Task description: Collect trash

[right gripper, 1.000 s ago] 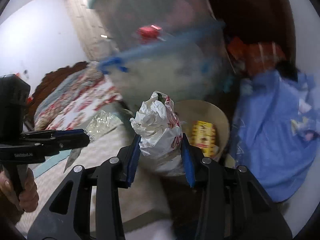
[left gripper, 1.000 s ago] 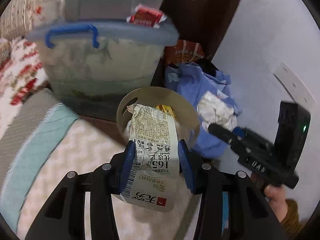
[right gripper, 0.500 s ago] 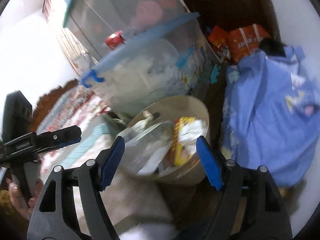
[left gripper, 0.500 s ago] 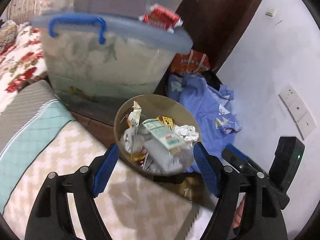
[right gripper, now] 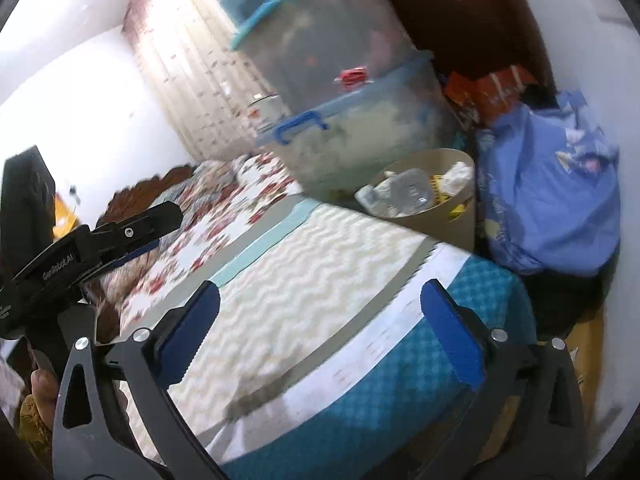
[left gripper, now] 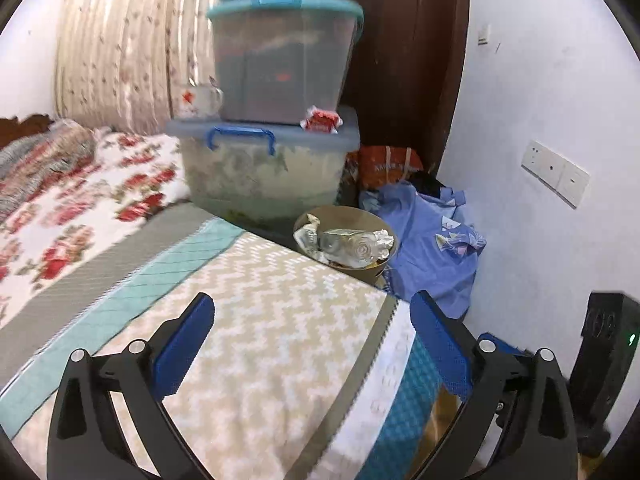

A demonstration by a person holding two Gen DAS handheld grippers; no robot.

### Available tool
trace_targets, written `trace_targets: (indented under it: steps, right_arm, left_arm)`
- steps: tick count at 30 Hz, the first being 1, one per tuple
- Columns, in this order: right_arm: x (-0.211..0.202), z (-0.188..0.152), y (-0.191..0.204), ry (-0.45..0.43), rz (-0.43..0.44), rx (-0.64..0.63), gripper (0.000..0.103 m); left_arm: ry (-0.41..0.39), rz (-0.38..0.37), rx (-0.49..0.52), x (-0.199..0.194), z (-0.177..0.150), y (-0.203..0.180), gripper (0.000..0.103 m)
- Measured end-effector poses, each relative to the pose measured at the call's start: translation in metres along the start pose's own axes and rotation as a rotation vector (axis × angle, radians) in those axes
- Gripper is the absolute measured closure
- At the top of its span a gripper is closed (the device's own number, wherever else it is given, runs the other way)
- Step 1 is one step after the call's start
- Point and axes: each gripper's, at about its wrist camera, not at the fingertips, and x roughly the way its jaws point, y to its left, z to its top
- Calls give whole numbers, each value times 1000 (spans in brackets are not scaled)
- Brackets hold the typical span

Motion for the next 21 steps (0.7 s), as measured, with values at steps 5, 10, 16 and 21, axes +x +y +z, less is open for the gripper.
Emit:
trace_targets:
  steps: [5,10,16,21]
  right_arm:
    - [-39,-7,38,-34,-63,-1,3]
    - [-68,-18,67,-85,-111,2,3]
    - [-88,-34,97,-124,-157,-36,3]
    - [-99,-41,116,-152,-174,-68,3]
  left_arm:
    - [-52,134,14,-59,-20,9,9]
    - [-77,253,8,-95,-34,14,9]
    - [-112,273,-21,-128,-46,20,9]
    - [-147,294,-25,-149,-51,20,9]
